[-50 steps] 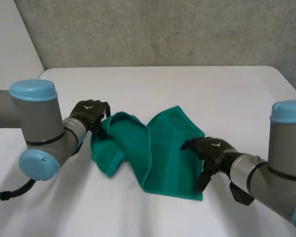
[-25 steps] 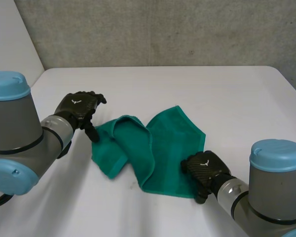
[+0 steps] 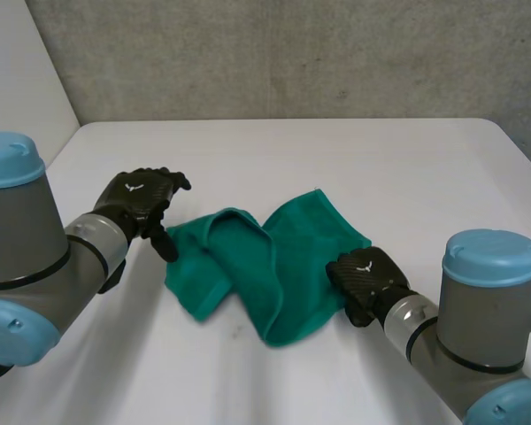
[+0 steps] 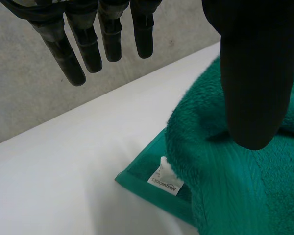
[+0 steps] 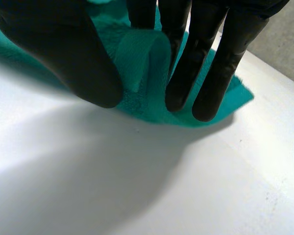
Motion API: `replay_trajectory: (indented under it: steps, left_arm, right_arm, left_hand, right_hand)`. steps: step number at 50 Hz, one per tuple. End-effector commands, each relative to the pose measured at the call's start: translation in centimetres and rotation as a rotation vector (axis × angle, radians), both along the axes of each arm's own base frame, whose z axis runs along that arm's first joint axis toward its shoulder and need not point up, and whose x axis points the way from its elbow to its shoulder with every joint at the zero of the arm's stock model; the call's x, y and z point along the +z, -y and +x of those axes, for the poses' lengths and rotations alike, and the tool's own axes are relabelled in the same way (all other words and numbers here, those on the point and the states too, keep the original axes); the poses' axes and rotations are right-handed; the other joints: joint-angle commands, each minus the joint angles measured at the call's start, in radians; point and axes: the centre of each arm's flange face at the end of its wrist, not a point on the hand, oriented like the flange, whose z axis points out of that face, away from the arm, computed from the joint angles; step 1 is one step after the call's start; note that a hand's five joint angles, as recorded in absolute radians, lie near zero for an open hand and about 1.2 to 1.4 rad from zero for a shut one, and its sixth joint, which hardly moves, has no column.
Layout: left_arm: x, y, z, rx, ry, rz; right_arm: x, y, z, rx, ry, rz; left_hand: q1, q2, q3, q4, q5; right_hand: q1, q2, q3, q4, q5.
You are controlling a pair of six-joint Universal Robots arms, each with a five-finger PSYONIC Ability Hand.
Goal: Fold the towel.
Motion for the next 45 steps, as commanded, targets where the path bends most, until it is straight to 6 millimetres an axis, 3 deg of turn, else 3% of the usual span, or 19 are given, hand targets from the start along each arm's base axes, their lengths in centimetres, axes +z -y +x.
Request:
replay_trajectory:
  steps: [1, 6, 13, 25, 31, 37, 42, 45]
  left_arm:
    - [1.5, -1.3, 0.3, 0.026, -0.125, 0.021]
    - [1.8, -2.1, -0.4, 0.046, -0.283, 0.101]
    - [1.0, -2.5, -1.7, 0.081, -0.444, 0.246]
    - [-2.2, -2.4, -4.5, 0.118, -0.394, 0.276]
    - [-4.1, -1.8, -4.9, 0.144, -0.324, 0.272]
    - [-4.8, -1.8, -4.9, 0.135, -0.283, 0.275]
    - [-5.4, -2.2, -4.7, 0.129, -0.25, 0.288]
    - [-5.3, -2.3, -4.6, 0.128, -0.249, 0.29]
  right_arm:
    - [1.3, 1.1, 0.3, -0.016, 0.027, -0.044]
    - [4.0, 3.0, -1.5, -0.09, 0.032, -0.122]
    - [5.2, 4.1, -4.1, -0.141, -0.05, -0.185]
    - [4.8, 3.7, -4.4, -0.135, -0.082, -0.177]
    - [4.8, 4.8, -5.5, -0.16, -0.125, -0.201]
    - [5.0, 5.6, -6.3, -0.181, -0.15, -0.218]
    - [5.0, 6.0, -6.7, -0.186, -0.172, -0.226]
    - [5.0, 6.0, -6.7, -0.186, -0.174, -0.227]
  left_hand:
    - [0.04, 0.049, 0.046, 0.049, 0.059]
    - [0.084, 0.093, 0.09, 0.093, 0.103]
    - [0.19, 0.199, 0.196, 0.199, 0.209]
    - [0.325, 0.334, 0.331, 0.334, 0.344]
    - [0.744, 0.753, 0.75, 0.753, 0.763]
    - [0.751, 0.76, 0.756, 0.76, 0.77]
    - [0.563, 0.572, 0.569, 0.572, 0.582]
    - [0.56, 0.569, 0.565, 0.569, 0.579]
  right_hand:
    - [0.576, 0.449, 0.449, 0.445, 0.476]
    - [0.576, 0.449, 0.449, 0.445, 0.476]
    - [0.576, 0.449, 0.449, 0.445, 0.476]
    - [0.576, 0.449, 0.449, 0.445, 0.476]
    - [0.576, 0.449, 0.449, 0.445, 0.476]
    - [0.576, 0.449, 0.449, 0.445, 0.476]
    - [0.576, 0.449, 0.449, 0.445, 0.476]
    - [0.576, 0.449, 0.449, 0.445, 0.476]
